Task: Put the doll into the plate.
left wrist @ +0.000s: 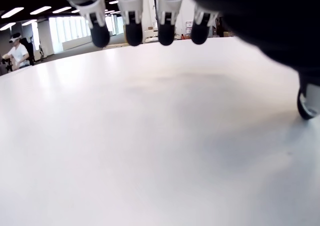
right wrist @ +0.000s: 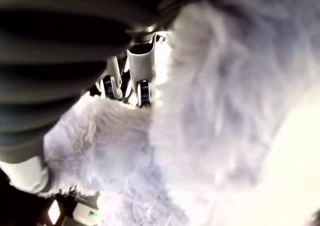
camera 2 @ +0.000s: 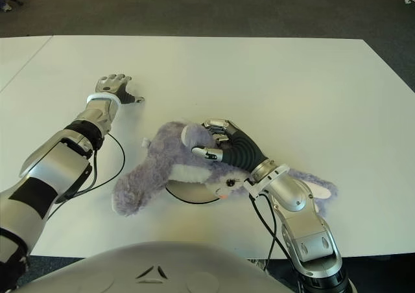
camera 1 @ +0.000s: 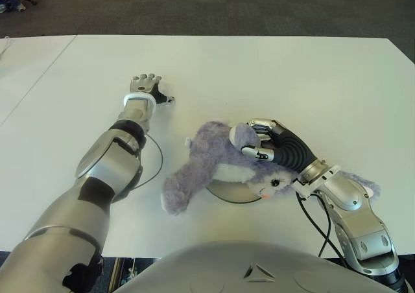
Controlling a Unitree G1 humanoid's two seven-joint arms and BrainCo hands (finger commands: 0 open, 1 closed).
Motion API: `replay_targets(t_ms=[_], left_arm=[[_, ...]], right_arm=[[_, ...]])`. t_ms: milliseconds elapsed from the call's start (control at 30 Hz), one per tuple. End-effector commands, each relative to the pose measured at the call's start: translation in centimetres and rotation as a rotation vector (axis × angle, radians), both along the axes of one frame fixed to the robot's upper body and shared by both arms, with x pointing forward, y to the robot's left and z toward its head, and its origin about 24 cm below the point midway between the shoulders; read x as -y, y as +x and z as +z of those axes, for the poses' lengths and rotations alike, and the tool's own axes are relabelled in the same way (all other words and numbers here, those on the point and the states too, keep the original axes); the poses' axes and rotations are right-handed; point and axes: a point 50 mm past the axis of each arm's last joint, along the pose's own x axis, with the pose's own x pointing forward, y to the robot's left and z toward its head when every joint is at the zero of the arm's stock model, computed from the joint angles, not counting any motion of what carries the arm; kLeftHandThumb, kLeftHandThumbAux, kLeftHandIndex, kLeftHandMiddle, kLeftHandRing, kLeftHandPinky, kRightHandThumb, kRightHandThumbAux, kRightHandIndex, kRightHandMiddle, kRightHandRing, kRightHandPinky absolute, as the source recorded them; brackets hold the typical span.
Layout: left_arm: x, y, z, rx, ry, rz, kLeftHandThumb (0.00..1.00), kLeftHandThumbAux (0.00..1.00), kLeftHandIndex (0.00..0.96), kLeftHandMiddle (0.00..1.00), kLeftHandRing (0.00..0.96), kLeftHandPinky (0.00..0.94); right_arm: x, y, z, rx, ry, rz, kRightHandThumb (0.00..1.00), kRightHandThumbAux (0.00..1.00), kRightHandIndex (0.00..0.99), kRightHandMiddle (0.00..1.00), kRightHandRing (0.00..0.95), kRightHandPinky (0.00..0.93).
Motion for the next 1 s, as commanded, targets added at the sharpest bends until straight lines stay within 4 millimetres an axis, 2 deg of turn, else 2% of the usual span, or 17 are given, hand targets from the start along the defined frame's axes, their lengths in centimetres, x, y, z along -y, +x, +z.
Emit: replay_targets(t_ms=[33,300,400,433,600,800,1000], left_arm=[[-1.1,-5.1,-6.9,-0.310,0.038,0.032,0.078,0.495,0.000,0.000,0.032,0.000],[-1.1,-5.1,-6.9,-0.314,0.039,0.031,0.070,0.501,0.000,0.000,0.034,0.000],[-1.1,-5.1,-6.9,-0.317,0.041,0.032,0.068,0.503,0.000,0.000,0.039,0.000],[-1.1,-5.1,-6.9,-0.317,0.041,0.033,0.064,0.503,0.000,0.000,0.040,0.000],[-1.2,-5.2,-6.9,-0.323,0.044,0.032,0.055,0.496,0.000,0.000,0.024,0.000],[-1.2,-5.2,-6.9,-0.324,0.037,0.036,0.045,0.470,0.000,0.000,0.023,0.000],[-1.2,-5.2,-6.9,-0.326,0.030,0.039,0.034,0.427,0.000,0.000,0.022,0.000]], right_arm=[[0.3,-0.3,-2.5,-0.161,-0.045,0.000,0.086,0.560,0.000,0.033,0.050,0.085],[0.3,0.0,-2.6,-0.153,-0.036,-0.008,0.097,0.586,0.000,0.026,0.042,0.070],[0.3,0.1,-2.8,-0.171,-0.032,0.000,0.087,0.560,0.000,0.002,0.014,0.022],[0.3,0.2,-2.9,-0.178,-0.033,0.005,0.074,0.513,0.000,0.000,0.003,0.005],[0.4,1.2,-2.9,-0.195,-0.051,0.033,0.052,0.416,0.000,0.000,0.000,0.000],[1.7,4.7,0.8,-0.087,-0.092,0.038,0.013,0.366,0.000,0.000,0.000,0.000],[1.8,5.4,2.4,0.007,-0.042,0.040,0.000,0.367,0.000,0.000,0.000,0.000]])
